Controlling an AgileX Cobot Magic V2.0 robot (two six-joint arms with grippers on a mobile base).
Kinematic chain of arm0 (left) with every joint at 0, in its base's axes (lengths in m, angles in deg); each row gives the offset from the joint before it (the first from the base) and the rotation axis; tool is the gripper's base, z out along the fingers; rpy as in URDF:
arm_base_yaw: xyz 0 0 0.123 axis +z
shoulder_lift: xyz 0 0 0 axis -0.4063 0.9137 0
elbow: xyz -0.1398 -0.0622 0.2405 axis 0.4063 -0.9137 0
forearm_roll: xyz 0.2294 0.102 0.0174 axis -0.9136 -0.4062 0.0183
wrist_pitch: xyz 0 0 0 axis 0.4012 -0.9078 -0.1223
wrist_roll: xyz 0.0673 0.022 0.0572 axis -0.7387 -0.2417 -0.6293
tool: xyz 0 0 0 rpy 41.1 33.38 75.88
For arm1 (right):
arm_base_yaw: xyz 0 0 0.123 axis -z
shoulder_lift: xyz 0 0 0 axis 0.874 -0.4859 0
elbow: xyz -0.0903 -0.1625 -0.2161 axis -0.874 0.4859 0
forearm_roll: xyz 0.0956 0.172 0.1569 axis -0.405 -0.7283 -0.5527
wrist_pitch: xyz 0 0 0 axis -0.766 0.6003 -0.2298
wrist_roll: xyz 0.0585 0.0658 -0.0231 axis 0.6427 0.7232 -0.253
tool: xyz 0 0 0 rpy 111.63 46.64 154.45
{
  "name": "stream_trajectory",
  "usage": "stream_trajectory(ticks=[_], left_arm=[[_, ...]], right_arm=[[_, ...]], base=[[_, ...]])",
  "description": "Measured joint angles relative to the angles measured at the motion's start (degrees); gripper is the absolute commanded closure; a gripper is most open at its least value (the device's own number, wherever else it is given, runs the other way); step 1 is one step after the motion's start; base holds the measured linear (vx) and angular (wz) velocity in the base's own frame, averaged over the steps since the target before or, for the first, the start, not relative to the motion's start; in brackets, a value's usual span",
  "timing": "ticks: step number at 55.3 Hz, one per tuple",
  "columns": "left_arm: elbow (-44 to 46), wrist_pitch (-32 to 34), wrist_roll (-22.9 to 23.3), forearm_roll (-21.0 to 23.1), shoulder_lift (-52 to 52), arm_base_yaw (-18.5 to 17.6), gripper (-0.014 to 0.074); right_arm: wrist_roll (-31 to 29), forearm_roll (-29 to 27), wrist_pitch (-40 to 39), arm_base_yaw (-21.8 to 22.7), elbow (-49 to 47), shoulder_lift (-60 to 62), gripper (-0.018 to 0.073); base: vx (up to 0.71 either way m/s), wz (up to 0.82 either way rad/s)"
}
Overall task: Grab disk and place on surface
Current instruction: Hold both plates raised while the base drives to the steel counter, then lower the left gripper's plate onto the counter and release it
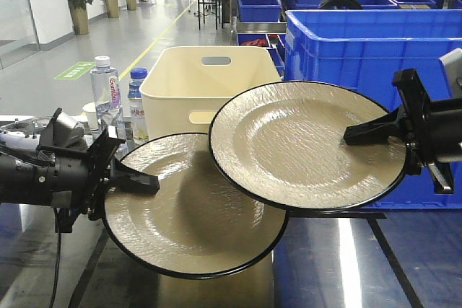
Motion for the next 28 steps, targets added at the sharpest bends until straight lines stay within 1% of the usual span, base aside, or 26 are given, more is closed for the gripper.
stream_trajectory(ticks=[14, 21, 22, 26, 28], left_arm=[[0.00, 0.32, 0.00, 0.00, 0.00, 0.00, 0.0598], [0.00, 3.45, 0.00, 0.00, 0.12, -0.72, 0.0598], [0.00, 4.82, 0.00, 0.00, 0.31, -1.08, 0.0598], [0.00, 6.57, 0.00, 0.16, 1.13, -1.97, 0.0598], [0.00, 7.48, 0.06, 0.16, 2.04, -3.10, 0.0598]], right_arm=[[0.00, 0.00, 0.00, 0.00, 0.00, 0.00, 0.0567], [0.00, 0.00, -1.04, 0.00, 0.00, 0.00, 0.0567], [0.00, 0.00, -1.40, 0.00, 0.00, 0.00, 0.0567], [0.00, 0.00, -2.88, 0.00, 0.00, 0.00, 0.0567], [0.00, 0.00, -3.55, 0.00, 0.00, 0.00, 0.0567]], base=[[0.00, 0.00], [0.00, 0.00], [0.00, 0.00], [0.00, 0.00], [0.00, 0.00]])
